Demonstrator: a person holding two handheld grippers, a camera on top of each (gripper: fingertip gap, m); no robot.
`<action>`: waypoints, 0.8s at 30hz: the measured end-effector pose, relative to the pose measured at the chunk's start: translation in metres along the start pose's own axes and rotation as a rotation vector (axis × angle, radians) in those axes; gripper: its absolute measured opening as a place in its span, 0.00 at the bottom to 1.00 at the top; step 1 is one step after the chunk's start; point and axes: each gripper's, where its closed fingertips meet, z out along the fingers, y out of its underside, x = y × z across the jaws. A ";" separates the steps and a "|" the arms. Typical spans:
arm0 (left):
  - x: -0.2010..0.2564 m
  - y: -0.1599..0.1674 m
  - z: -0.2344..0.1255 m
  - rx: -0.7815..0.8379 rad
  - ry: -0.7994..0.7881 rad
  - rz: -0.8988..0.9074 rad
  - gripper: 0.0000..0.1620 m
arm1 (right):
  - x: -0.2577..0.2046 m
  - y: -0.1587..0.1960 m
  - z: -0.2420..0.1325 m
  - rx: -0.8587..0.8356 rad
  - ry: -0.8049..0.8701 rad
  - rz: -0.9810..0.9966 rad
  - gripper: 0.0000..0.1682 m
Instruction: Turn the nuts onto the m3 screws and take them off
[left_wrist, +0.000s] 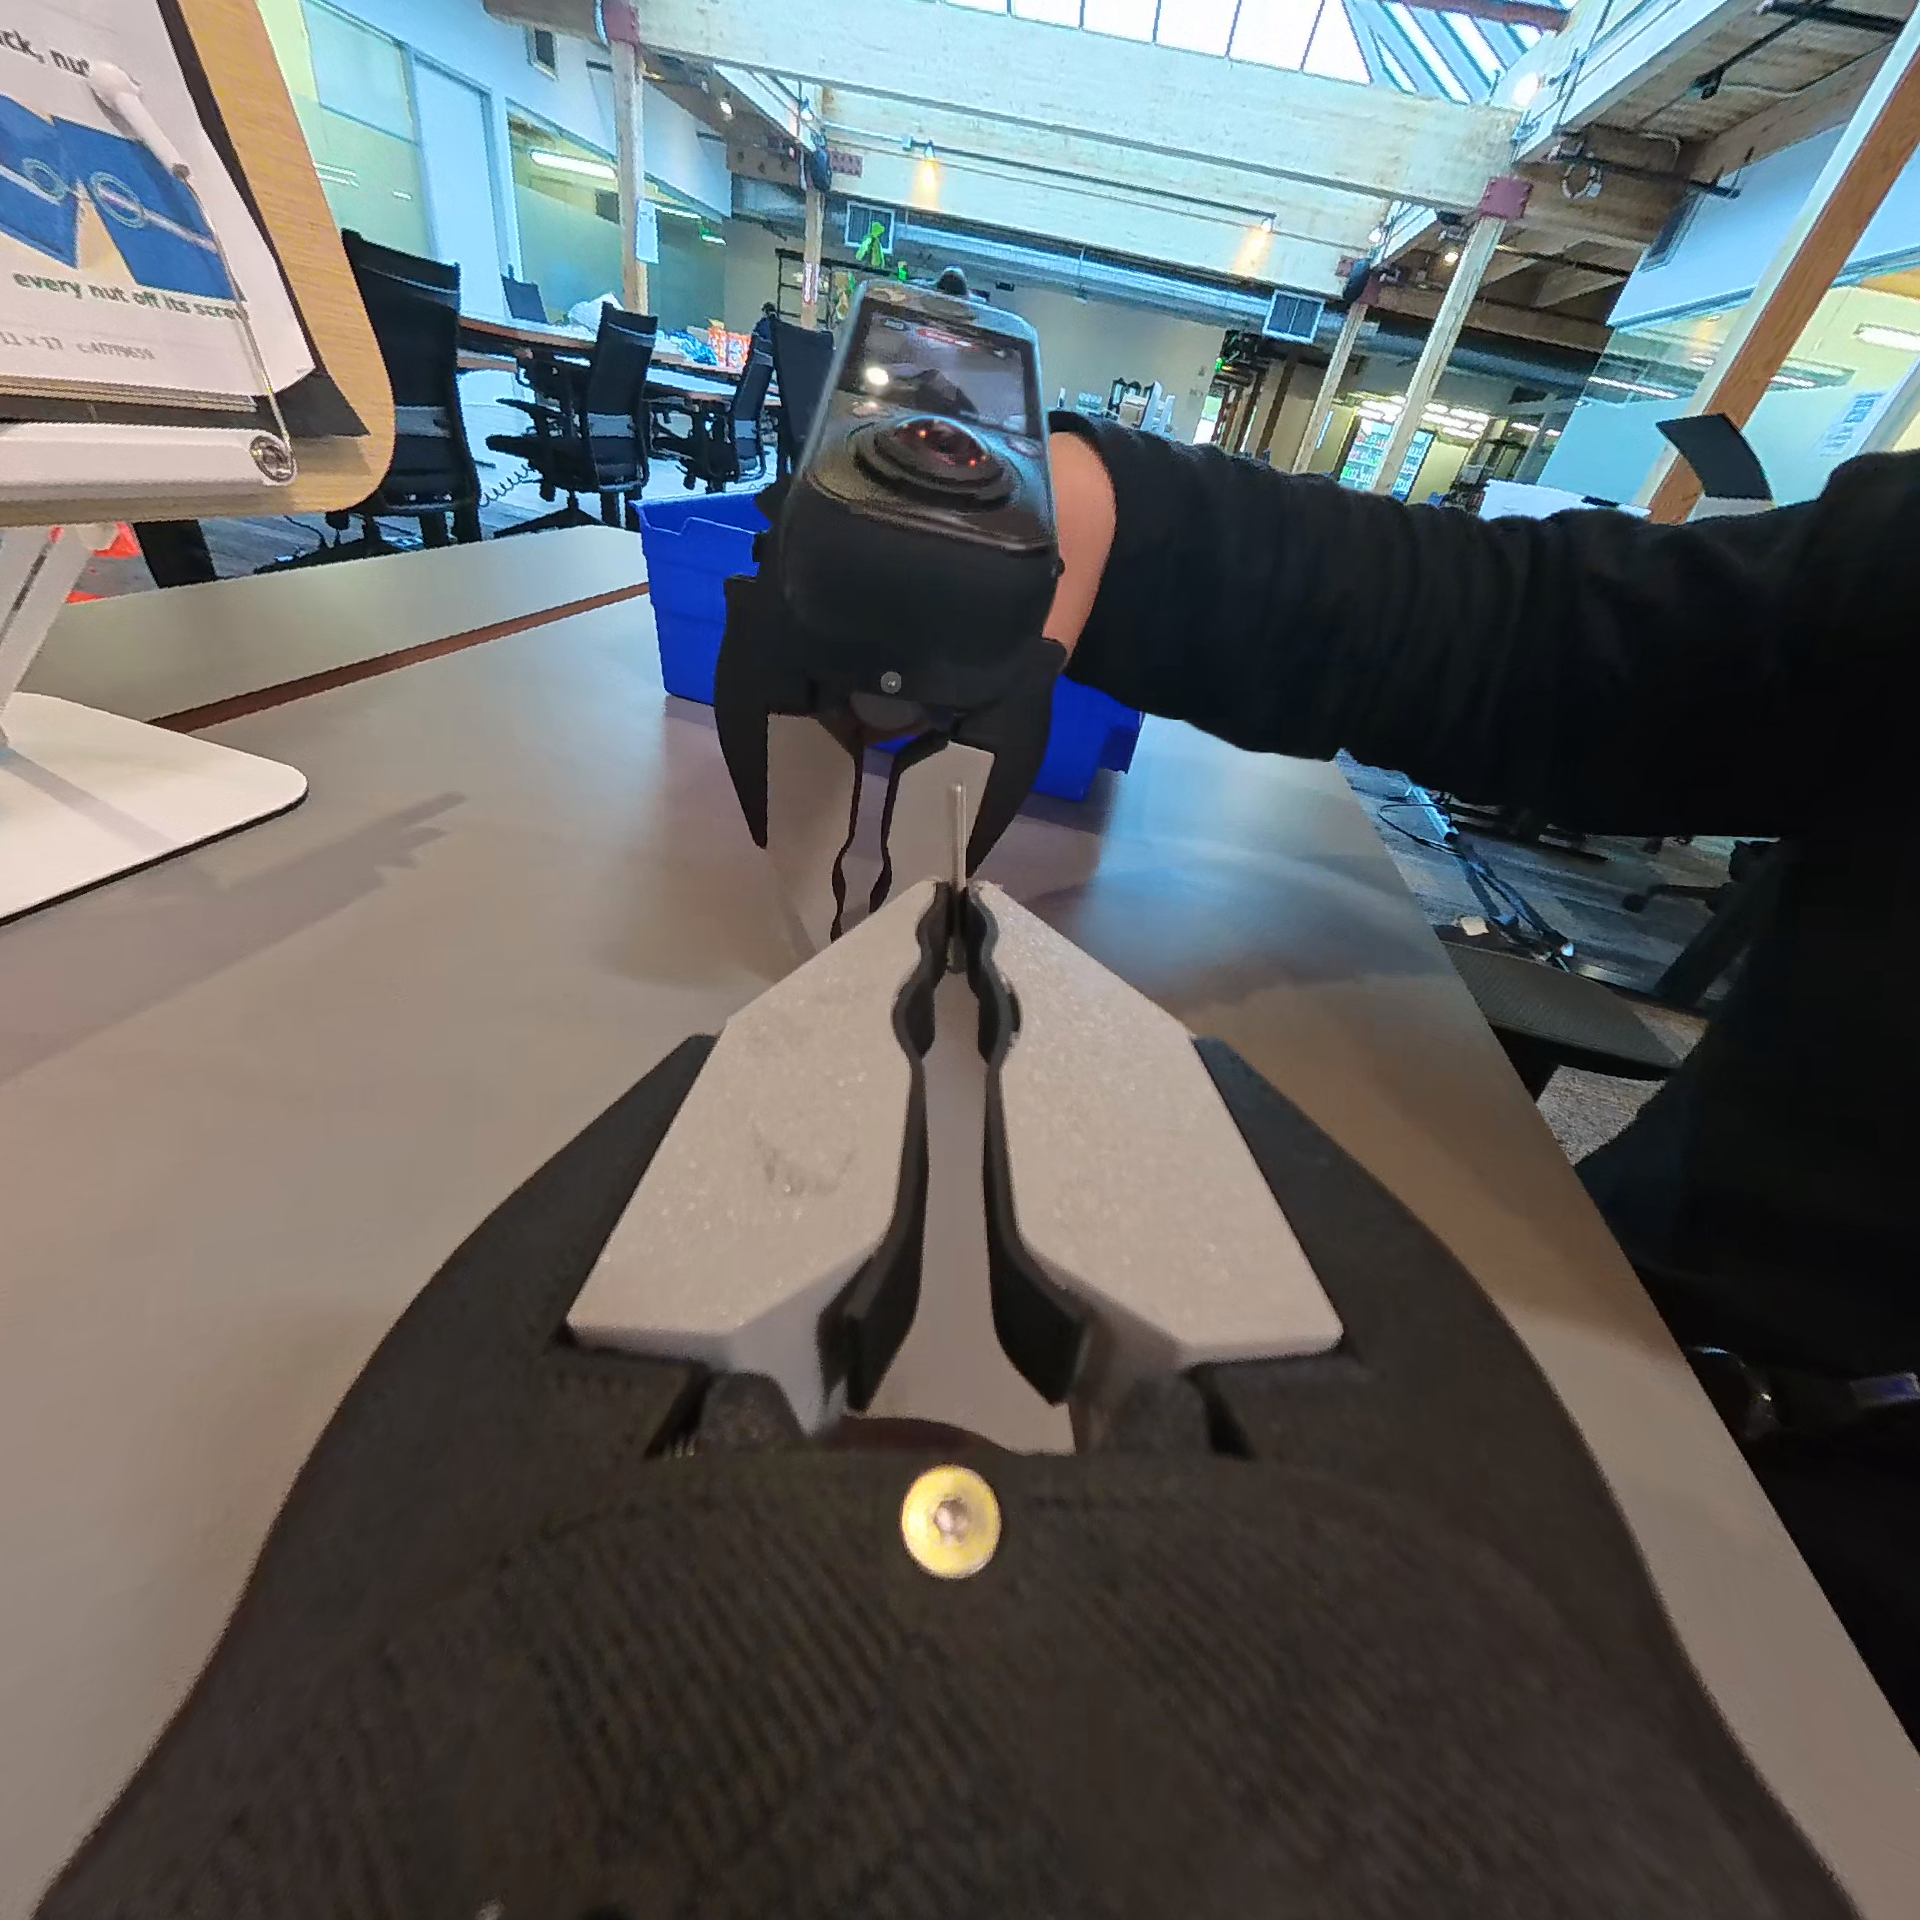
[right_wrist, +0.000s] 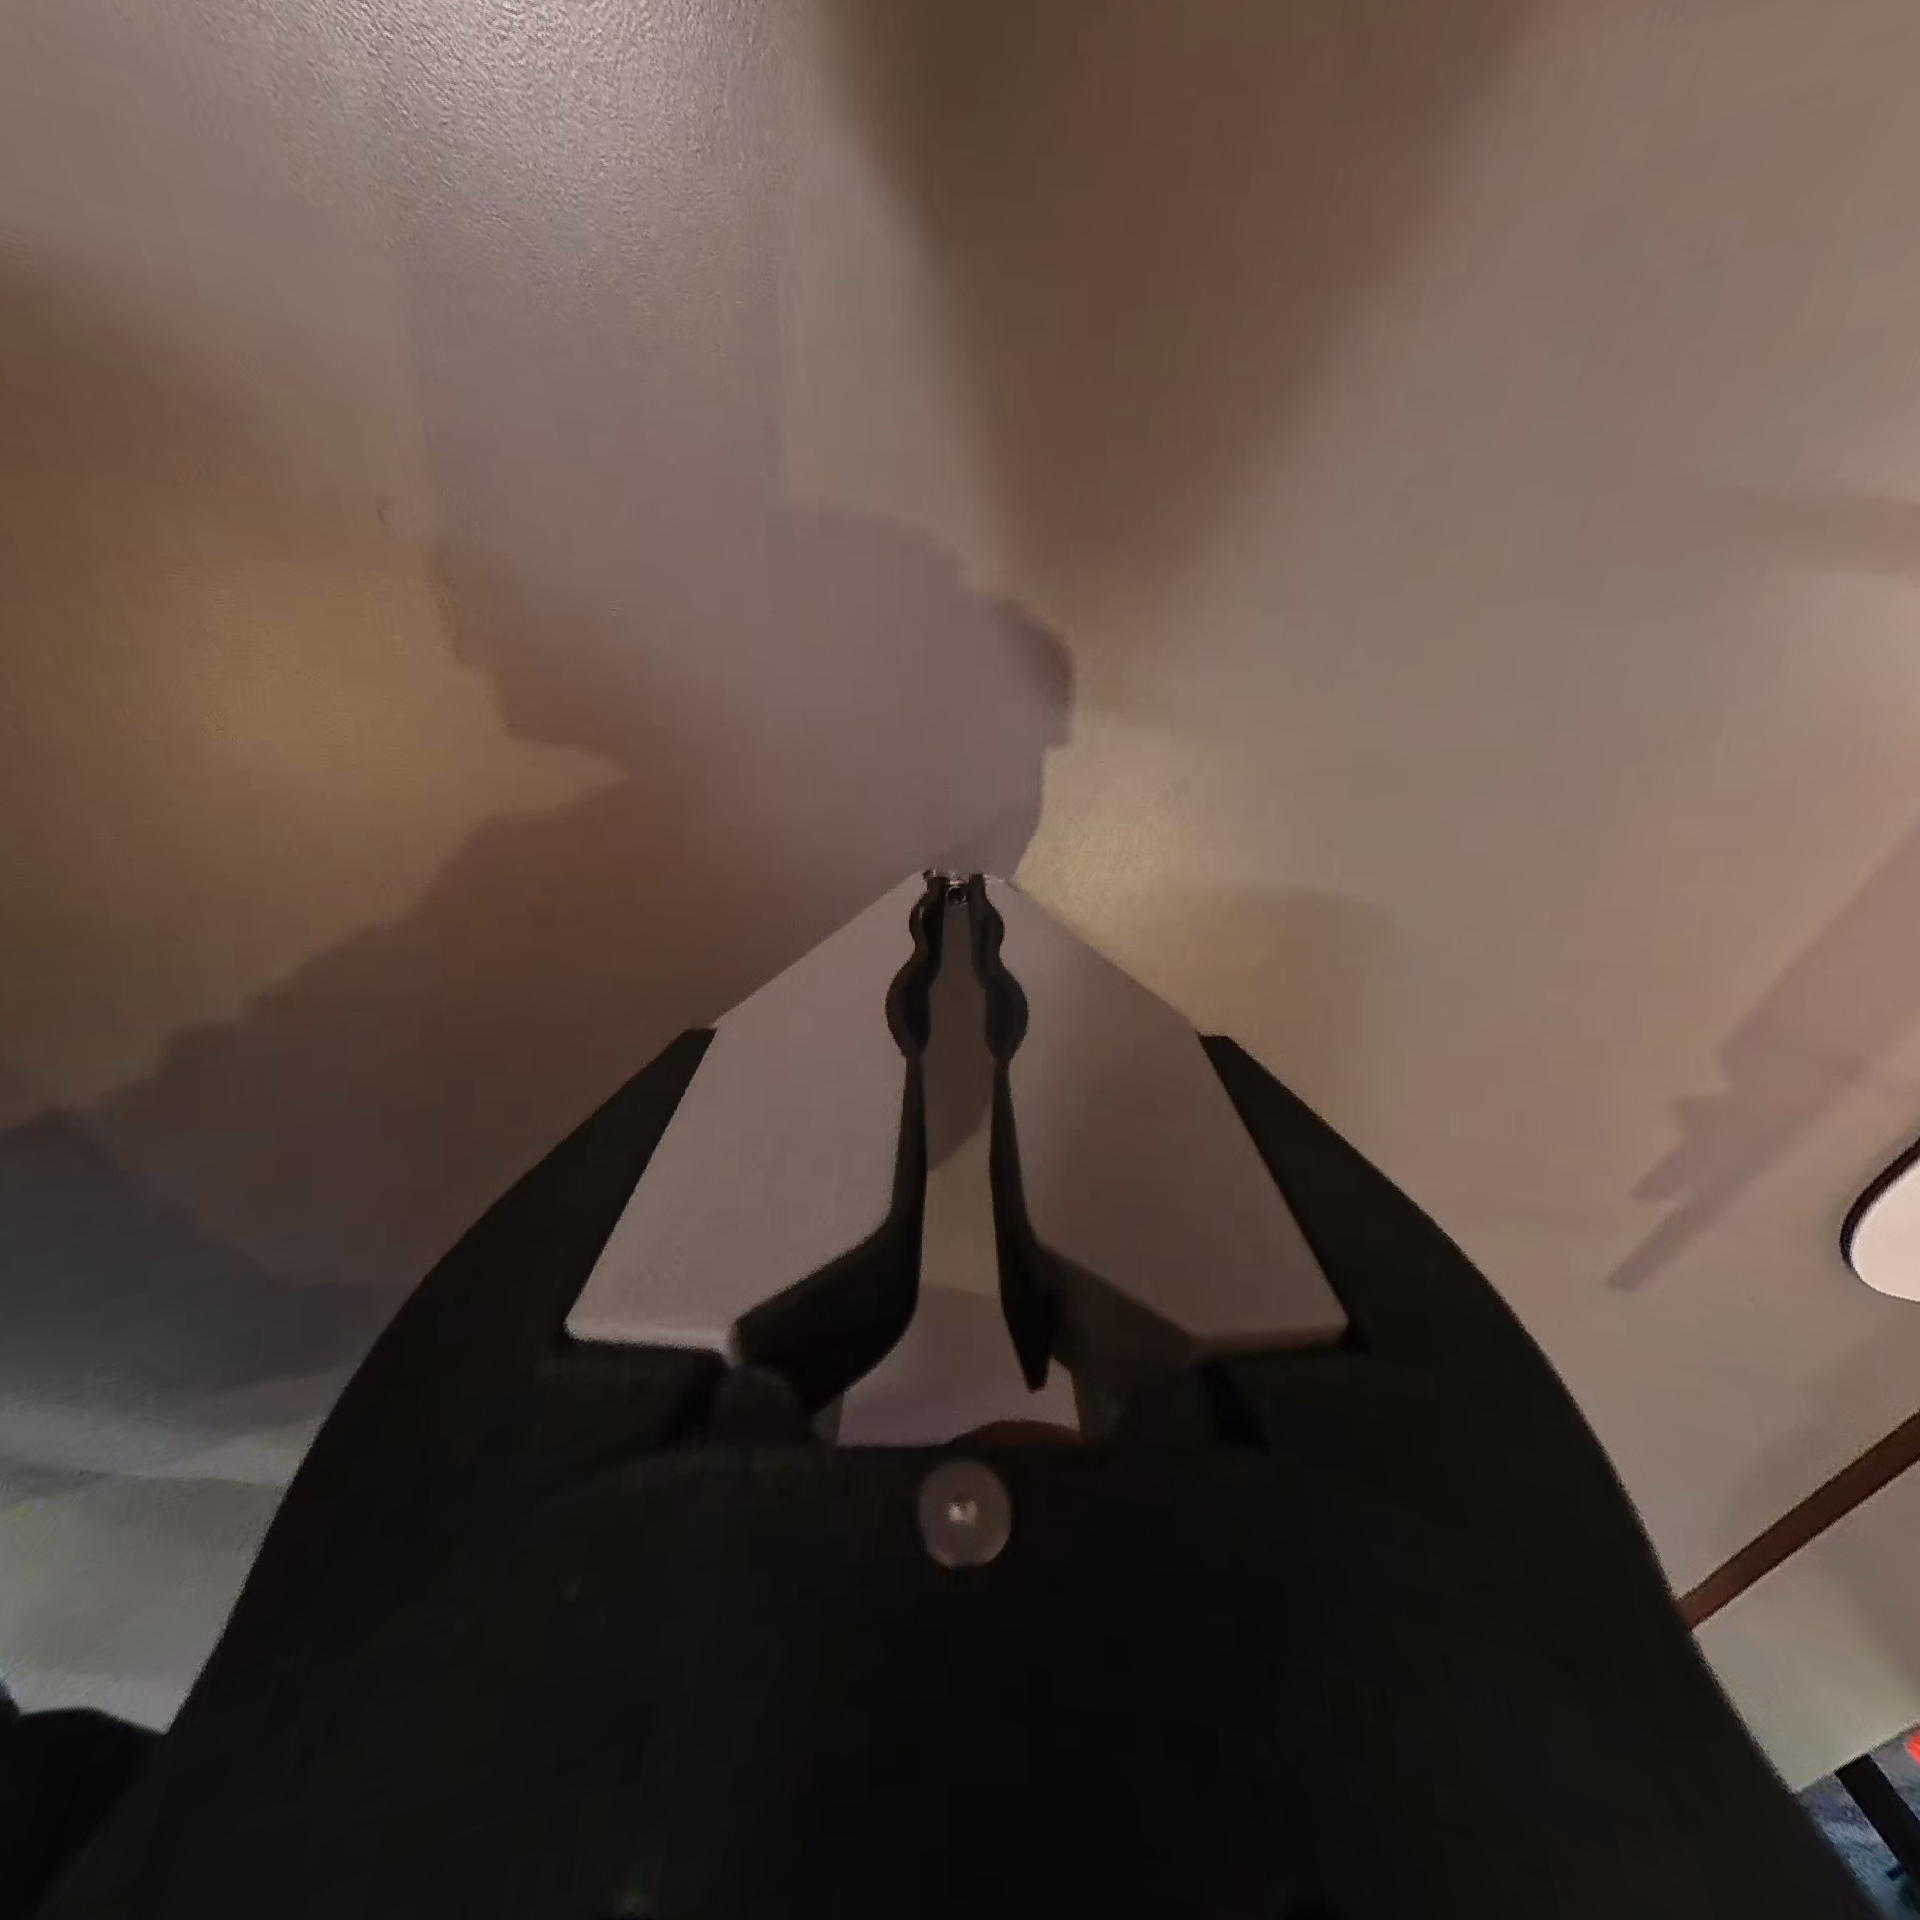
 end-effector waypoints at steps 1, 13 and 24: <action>0.000 0.000 0.000 0.000 0.000 0.001 0.00 | 0.000 0.000 0.000 -0.003 0.004 -0.002 0.01; 0.000 0.000 0.000 0.000 0.002 -0.002 0.00 | 0.002 -0.001 -0.001 0.207 -0.011 0.100 0.01; 0.000 0.001 0.001 -0.004 0.003 0.000 0.00 | 0.005 -0.005 -0.008 0.197 0.029 0.072 0.01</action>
